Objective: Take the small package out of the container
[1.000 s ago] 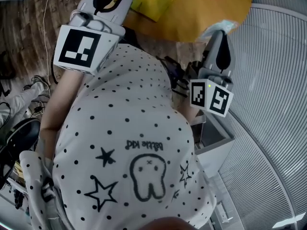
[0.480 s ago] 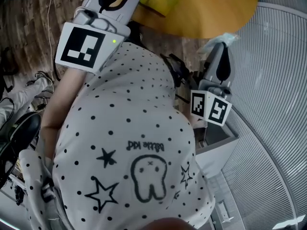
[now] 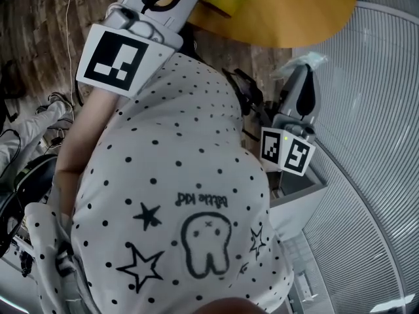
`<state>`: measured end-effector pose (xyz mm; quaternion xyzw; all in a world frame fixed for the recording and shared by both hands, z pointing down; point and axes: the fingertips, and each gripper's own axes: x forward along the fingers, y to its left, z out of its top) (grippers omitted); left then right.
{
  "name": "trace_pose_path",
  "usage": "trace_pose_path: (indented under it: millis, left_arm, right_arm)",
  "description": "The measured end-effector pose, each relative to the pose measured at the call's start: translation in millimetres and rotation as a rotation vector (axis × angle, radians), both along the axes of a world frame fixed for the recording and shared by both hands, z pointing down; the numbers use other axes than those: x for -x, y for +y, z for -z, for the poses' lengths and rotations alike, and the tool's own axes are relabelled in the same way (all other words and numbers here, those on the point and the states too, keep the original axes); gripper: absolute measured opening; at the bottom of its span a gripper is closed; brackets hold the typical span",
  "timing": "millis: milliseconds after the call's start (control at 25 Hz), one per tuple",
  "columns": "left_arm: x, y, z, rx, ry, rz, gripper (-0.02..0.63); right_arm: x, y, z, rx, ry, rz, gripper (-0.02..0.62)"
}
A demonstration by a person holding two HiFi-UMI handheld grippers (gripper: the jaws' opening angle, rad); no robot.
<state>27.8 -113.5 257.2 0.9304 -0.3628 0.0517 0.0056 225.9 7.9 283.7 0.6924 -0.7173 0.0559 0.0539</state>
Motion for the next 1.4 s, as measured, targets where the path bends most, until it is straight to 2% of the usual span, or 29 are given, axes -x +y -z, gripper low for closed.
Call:
trace_pose_path:
  millis: [240,640,1400]
  left_arm:
    - [1.6,0.2,0.3,0.0,0.004,0.004,0.003]
    - [4.8,-1.8,1.9,-0.004,0.003,0.015,0.003]
    - [3.2,-2.5,1.0,0.017,0.023,0.013,0.003]
  right_arm:
    - [-3.6,7.3,-6.7,0.013,-0.03,-0.021,0.003]
    - [-6.4,6.5,-8.0,0.026,-0.007,-0.021,0.003]
    - [-14.2,8.0,-9.9,0.023,-0.033,-0.053,0.003]
